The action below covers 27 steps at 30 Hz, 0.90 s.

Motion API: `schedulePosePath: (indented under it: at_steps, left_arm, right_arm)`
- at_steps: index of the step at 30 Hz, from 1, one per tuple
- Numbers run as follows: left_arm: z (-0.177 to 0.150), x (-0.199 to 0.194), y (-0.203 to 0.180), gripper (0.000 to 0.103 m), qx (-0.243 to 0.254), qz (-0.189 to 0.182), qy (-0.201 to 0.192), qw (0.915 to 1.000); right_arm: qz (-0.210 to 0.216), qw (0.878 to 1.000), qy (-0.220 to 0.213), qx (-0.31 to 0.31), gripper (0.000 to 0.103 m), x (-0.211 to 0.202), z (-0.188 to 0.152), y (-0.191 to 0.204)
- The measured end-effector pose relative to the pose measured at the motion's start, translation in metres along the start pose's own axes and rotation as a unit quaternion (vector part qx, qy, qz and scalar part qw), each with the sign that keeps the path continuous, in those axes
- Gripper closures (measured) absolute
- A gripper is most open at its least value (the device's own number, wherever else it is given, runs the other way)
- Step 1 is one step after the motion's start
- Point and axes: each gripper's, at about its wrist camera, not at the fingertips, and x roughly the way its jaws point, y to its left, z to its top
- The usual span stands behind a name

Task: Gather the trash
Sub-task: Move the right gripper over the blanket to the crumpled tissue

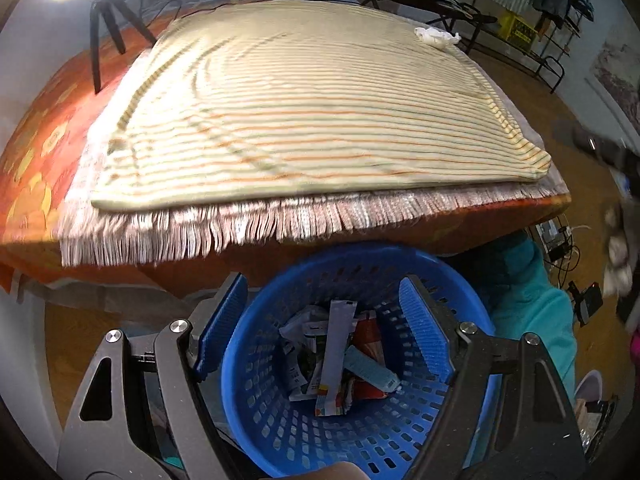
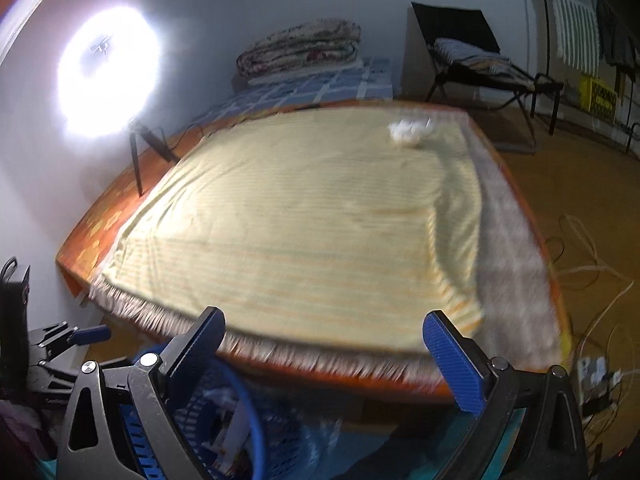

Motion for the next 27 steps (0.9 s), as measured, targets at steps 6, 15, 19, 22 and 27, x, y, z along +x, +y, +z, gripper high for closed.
schedulePosePath:
  at_steps: [6,15,19,22,27]
  left_arm:
    - [0.017,0.002,0.003,0.022,0.003,-0.005,-0.003,1.0]
    - [0.029,0.023,0.006,0.022,-0.014,-0.022,0.012,0.9996]
    - [0.033,0.03,0.008,0.022,-0.019,-0.024,0.018,0.9994]
    - [0.036,0.036,0.011,0.022,-0.029,-0.027,0.026,0.9989]
    - [0.037,0.043,0.013,0.022,-0.034,-0.028,0.034,0.9984]
  right_arm:
    - [0.001,1.0,-0.009,0.021,0.003,0.019,0.049,-0.033]
    - [0.002,0.998,-0.004,0.064,0.008,0.097,0.129,-0.073]
    - [-0.014,0.997,0.004,0.078,0.015,0.14,0.155,-0.088]
    - [-0.021,0.996,0.01,0.09,0.018,0.164,0.167,-0.097]
    - [-0.027,0.994,0.021,0.107,0.028,0.198,0.183,-0.108]
